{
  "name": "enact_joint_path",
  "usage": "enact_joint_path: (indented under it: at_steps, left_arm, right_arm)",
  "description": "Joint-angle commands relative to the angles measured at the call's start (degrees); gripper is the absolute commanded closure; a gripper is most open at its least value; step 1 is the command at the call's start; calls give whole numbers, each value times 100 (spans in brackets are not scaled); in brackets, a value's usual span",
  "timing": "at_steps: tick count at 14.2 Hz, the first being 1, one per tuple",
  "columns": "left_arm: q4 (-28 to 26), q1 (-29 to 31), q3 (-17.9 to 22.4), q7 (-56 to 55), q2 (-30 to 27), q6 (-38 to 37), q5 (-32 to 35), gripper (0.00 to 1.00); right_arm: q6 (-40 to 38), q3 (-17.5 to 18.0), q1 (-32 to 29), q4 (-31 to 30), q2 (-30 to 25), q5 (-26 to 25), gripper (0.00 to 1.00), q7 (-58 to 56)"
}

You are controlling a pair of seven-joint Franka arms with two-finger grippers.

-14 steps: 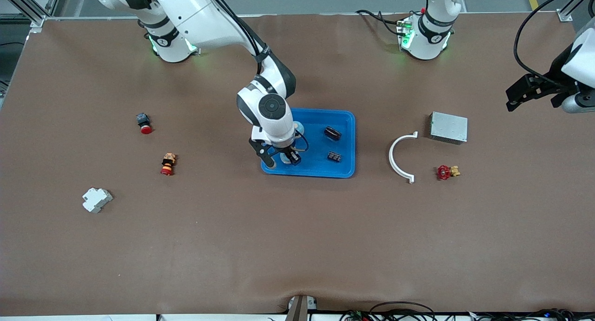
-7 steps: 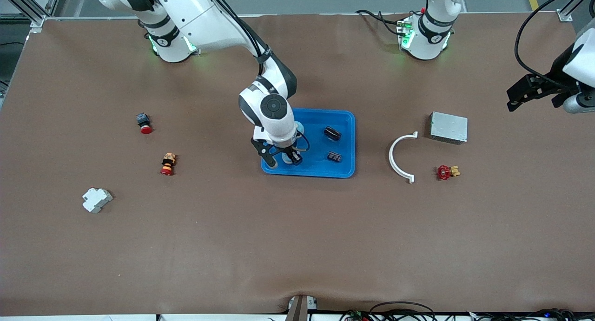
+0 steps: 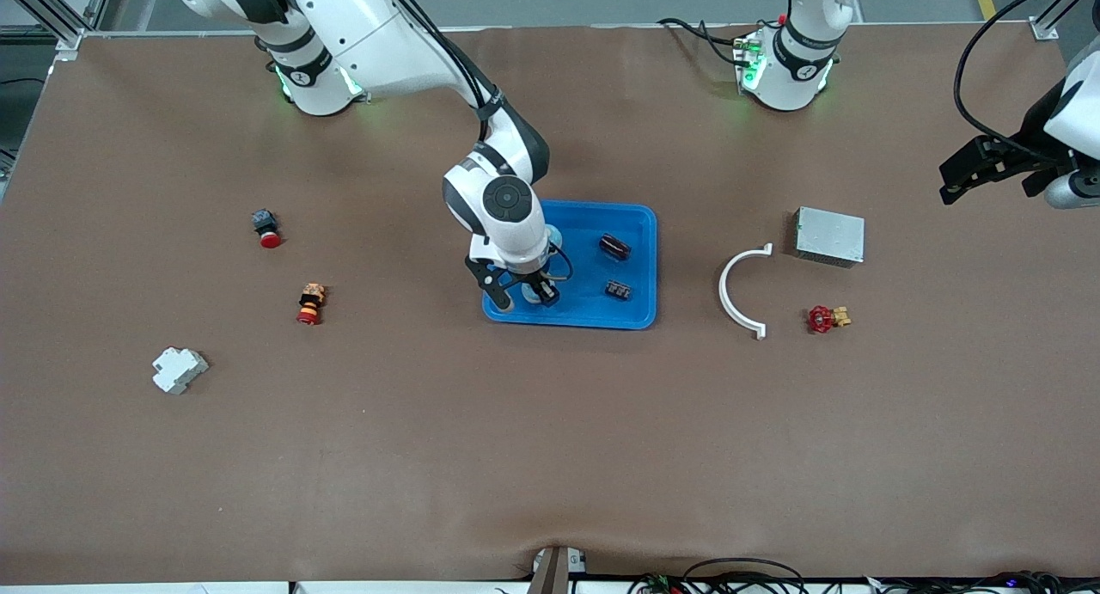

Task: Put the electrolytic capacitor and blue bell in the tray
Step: 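Lower the bell into the tray and open the right gripper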

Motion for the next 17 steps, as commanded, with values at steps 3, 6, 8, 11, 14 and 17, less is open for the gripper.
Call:
enact_joint_path:
  at_steps: [3, 6, 8, 11, 14, 17]
  left_arm:
    - [35, 37, 9, 124, -104, -191, -92, 0]
    - [35, 28, -8, 133, -174, -191, -110, 0]
    - [27, 36, 9, 133, -166, -191, -110, 0]
    - [35, 37, 18, 124, -157, -191, -110, 0]
    - [115, 37, 9, 28, -157, -173, -162, 0]
    - [106, 37, 9, 27, -148, -191, -163, 0]
  right_arm:
    - [51, -76, 96, 69, 52, 1, 1, 324]
    - [33, -76, 149, 69, 43, -35, 0, 377]
    - [-19, -76, 149, 87, 26, -44, 0, 360]
    - [-107, -76, 149, 96, -27, -122, 0, 203]
    - [-808, -76, 79, 314, -149, -184, 0, -149]
    - [-1695, -67, -175, 500, -570, -106, 0, -683]
